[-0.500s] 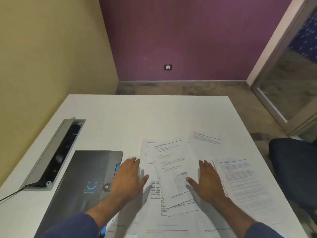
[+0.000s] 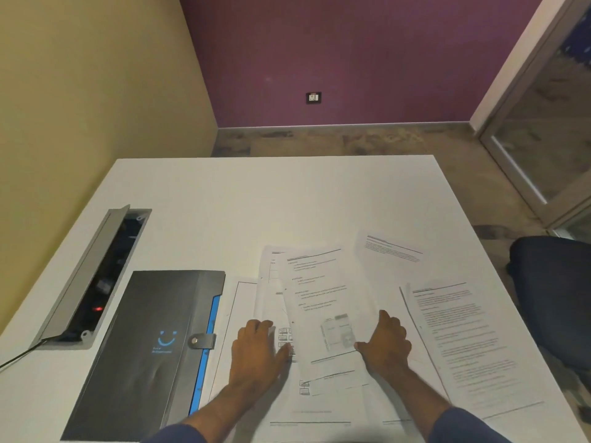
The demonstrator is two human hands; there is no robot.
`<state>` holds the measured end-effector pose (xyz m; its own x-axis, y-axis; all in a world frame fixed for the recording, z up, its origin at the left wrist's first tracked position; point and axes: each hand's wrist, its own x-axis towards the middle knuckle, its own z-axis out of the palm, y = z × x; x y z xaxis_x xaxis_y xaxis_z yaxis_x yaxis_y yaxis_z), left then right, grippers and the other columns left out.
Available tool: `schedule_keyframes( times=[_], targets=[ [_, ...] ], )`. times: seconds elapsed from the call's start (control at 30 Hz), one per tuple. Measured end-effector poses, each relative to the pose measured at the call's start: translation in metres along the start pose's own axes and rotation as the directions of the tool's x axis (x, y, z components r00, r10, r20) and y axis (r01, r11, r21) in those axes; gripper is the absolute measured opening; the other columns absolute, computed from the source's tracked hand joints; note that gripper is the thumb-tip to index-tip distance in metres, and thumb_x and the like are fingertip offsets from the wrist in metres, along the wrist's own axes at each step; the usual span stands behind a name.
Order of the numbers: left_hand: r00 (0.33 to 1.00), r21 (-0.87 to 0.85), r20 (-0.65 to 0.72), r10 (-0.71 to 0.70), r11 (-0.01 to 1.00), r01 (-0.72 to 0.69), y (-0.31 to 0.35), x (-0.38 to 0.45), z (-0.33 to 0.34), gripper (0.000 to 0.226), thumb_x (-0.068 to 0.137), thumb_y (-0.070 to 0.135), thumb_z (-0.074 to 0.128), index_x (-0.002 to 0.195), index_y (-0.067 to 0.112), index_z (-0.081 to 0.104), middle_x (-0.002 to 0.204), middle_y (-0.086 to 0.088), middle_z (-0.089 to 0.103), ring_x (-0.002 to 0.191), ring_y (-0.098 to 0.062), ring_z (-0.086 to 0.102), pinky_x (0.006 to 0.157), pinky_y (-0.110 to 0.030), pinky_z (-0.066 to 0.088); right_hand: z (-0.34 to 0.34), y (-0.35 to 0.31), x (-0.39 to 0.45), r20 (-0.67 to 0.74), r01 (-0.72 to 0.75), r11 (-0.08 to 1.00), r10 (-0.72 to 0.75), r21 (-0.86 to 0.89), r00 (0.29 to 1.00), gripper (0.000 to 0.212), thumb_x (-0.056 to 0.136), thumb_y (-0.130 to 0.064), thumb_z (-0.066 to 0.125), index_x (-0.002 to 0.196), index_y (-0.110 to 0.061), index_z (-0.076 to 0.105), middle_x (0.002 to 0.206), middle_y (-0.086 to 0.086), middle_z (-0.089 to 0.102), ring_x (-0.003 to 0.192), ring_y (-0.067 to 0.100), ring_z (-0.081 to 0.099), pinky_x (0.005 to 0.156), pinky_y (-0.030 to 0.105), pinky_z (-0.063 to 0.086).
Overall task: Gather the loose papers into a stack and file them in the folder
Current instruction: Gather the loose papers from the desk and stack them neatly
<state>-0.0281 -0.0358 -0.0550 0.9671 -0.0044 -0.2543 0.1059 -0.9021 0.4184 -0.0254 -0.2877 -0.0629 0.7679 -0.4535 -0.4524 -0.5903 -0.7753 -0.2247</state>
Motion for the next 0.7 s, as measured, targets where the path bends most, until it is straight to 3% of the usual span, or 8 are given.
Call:
schedule_keyframes(
  times=[0.17, 0.27, 0.37, 0.43, 0.5, 0.6, 0.63, 0.7],
  targets=[
    [0.991, -0.161, 0.120, -0.063, 0.983, 0.082, 0.004, 0.006, 0.005, 0.065, 0.084, 0.052, 0.065, 0.137, 0.018, 0.048, 0.133, 0.001, 0.053, 0.122, -0.018, 0.050, 0.101, -0.035, 0.044, 0.011, 0.004, 0.002, 0.045, -0.038, 0.943, 0.024, 0.331, 0.999, 0.050, 0.080, -0.012, 0.069, 0.127, -0.012, 0.052, 0.114, 0.008, 0.069, 0.097, 0.028, 0.064, 0.085, 0.033, 0.046],
    [0.976, -0.348, 0.175, -0.129, 0.919, 0.184, 0.006, 0.010, 0.004, 0.067, 0.085, 0.044, 0.070, 0.138, 0.012, 0.047, 0.132, -0.002, 0.055, 0.115, -0.014, 0.053, 0.095, -0.026, 0.042, 0.011, 0.004, -0.002, 0.060, 0.006, 0.803, -0.052, 0.597, 0.997, 0.028, 0.083, -0.001, 0.064, 0.112, -0.002, 0.066, 0.095, 0.009, 0.071, 0.083, 0.026, 0.063, 0.071, 0.029, 0.049],
    [0.945, -0.475, 0.245, -0.218, 0.822, 0.313, 0.007, 0.014, 0.000, 0.074, 0.085, 0.045, 0.071, 0.143, 0.010, 0.042, 0.126, -0.002, 0.058, 0.110, -0.016, 0.056, 0.089, -0.024, 0.041, 0.010, 0.003, -0.009, 0.170, -0.084, 0.592, -0.092, 0.802, 0.981, 0.024, 0.085, 0.003, 0.065, 0.108, -0.001, 0.067, 0.093, 0.007, 0.072, 0.091, 0.028, 0.067, 0.084, 0.037, 0.054],
    [0.912, -0.572, 0.327, -0.249, 0.715, 0.401, 0.010, 0.016, -0.004, 0.082, 0.085, 0.048, 0.071, 0.148, 0.010, 0.035, 0.117, 0.001, 0.061, 0.102, -0.020, 0.065, 0.083, -0.027, 0.050, 0.010, 0.003, -0.014, 0.233, -0.137, 0.495, -0.138, 0.858, 0.963, 0.024, 0.084, 0.002, 0.067, 0.107, -0.005, 0.068, 0.103, 0.012, 0.074, 0.101, 0.032, 0.068, 0.098, 0.049, 0.050],
    [0.889, -0.649, 0.384, -0.250, 0.611, 0.452, 0.014, 0.020, -0.010, 0.088, 0.085, 0.043, 0.073, 0.151, 0.006, 0.028, 0.107, 0.003, 0.065, 0.093, -0.023, 0.070, 0.079, -0.032, 0.058, 0.011, 0.003, -0.018, 0.257, -0.148, 0.451, -0.190, 0.880, 0.947, 0.027, 0.085, 0.000, 0.067, 0.111, -0.006, 0.069, 0.106, 0.011, 0.075, 0.103, 0.030, 0.069, 0.100, 0.051, 0.049],
    [0.878, -0.625, 0.355, -0.320, 0.618, 0.478, 0.014, 0.024, -0.014, 0.084, 0.083, 0.039, 0.076, 0.148, 0.005, 0.036, 0.141, -0.012, 0.053, 0.123, -0.029, 0.056, 0.104, -0.041, 0.047, 0.012, 0.004, -0.021, 0.288, -0.166, 0.397, -0.270, 0.903, 0.919, 0.029, 0.085, -0.003, 0.069, 0.114, -0.008, 0.069, 0.109, 0.008, 0.075, 0.105, 0.026, 0.069, 0.101, 0.047, 0.049],
    [0.882, -0.622, 0.322, -0.345, 0.625, 0.472, 0.013, 0.025, -0.015, 0.076, 0.083, 0.037, 0.077, 0.144, 0.005, 0.042, 0.143, -0.013, 0.052, 0.123, -0.028, 0.056, 0.102, -0.038, 0.048, 0.011, 0.004, -0.022, 0.298, -0.176, 0.377, -0.293, 0.909, 0.909, 0.028, 0.086, -0.004, 0.069, 0.114, -0.009, 0.069, 0.109, 0.007, 0.075, 0.105, 0.025, 0.069, 0.101, 0.046, 0.049],
    [0.884, -0.665, 0.303, -0.355, 0.586, 0.464, 0.012, 0.024, -0.020, 0.055, 0.085, 0.031, 0.076, 0.130, 0.007, 0.055, 0.127, -0.009, 0.065, 0.102, -0.019, 0.066, 0.077, -0.026, 0.054, 0.009, 0.004, -0.023, 0.316, -0.194, 0.350, -0.332, 0.916, 0.889, 0.028, 0.086, -0.006, 0.069, 0.113, -0.011, 0.070, 0.110, 0.006, 0.075, 0.106, 0.024, 0.069, 0.100, 0.043, 0.049]
  ],
)
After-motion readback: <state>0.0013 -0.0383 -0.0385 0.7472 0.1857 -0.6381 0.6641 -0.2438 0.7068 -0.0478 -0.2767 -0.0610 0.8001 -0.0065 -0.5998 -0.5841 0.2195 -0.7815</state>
